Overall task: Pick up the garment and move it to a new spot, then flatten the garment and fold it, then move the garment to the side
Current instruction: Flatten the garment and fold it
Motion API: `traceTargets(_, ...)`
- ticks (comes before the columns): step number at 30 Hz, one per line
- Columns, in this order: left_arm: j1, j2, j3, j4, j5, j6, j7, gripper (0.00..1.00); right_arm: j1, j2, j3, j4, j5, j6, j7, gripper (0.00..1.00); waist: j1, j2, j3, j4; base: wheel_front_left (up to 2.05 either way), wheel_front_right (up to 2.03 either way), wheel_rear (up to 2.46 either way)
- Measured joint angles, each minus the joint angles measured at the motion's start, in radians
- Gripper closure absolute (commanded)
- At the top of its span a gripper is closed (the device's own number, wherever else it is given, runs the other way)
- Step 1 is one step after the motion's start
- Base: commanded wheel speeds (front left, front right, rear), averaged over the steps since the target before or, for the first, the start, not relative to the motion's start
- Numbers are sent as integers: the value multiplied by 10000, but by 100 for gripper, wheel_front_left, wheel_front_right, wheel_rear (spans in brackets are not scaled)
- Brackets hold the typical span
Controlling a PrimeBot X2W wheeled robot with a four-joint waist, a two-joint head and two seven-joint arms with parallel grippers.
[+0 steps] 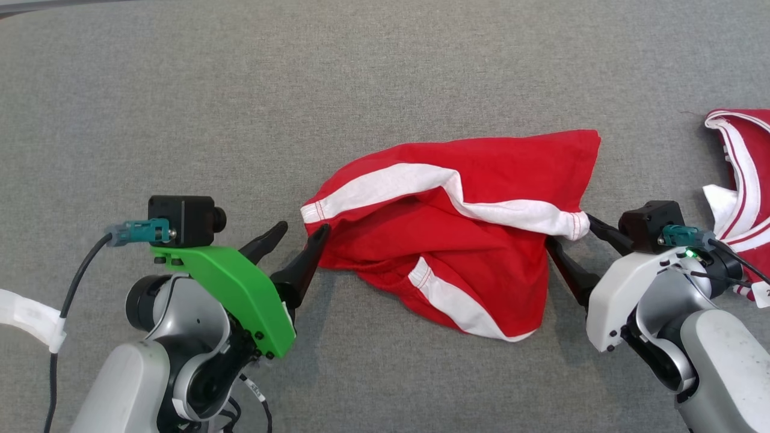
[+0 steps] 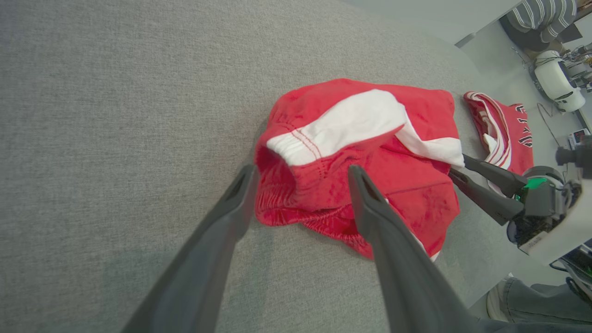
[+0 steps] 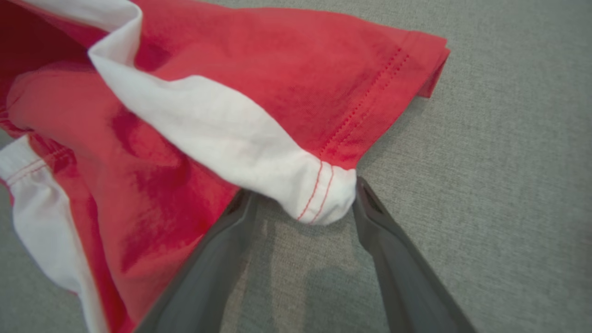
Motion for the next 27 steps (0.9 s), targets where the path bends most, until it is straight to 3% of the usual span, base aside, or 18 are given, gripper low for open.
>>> traceTargets(22, -597, -849, 228, 1080, -1120, 134, 117, 0, 3, -27, 123, 79, -13, 0, -104, 0, 0, 0, 120, -253, 0, 0, 0)
traceTargets(23, -605, -903, 244, 1135, -1162, 134, 104, 9, 3, -19, 125, 82, 0, 0, -123, 4, 0, 0, 131, -259, 0, 0, 0)
traceTargets(24, -612, -961, 282, 1200, -1210, 132, 75, 22, 3, -6, 134, 90, 38, 0, -146, 18, 0, 0, 140, -266, 0, 0, 0)
traceTargets(25, -630, -999, 293, 1264, -1221, 121, -6, 50, 0, 10, 205, 81, 109, -2, -192, 42, 0, 0, 144, -271, 0, 0, 0)
traceTargets(26, -664, -1051, 330, 1327, -1244, 94, -104, 95, -1, 111, 211, 77, 336, -2, -242, 81, 0, 0, 146, -277, 0, 0, 0)
traceTargets(27, -708, -1078, 343, 1388, -1262, 21, -146, 100, -18, 190, 297, 48, 591, -6, -247, 100, 0, 0, 145, -286, 0, 0, 0)
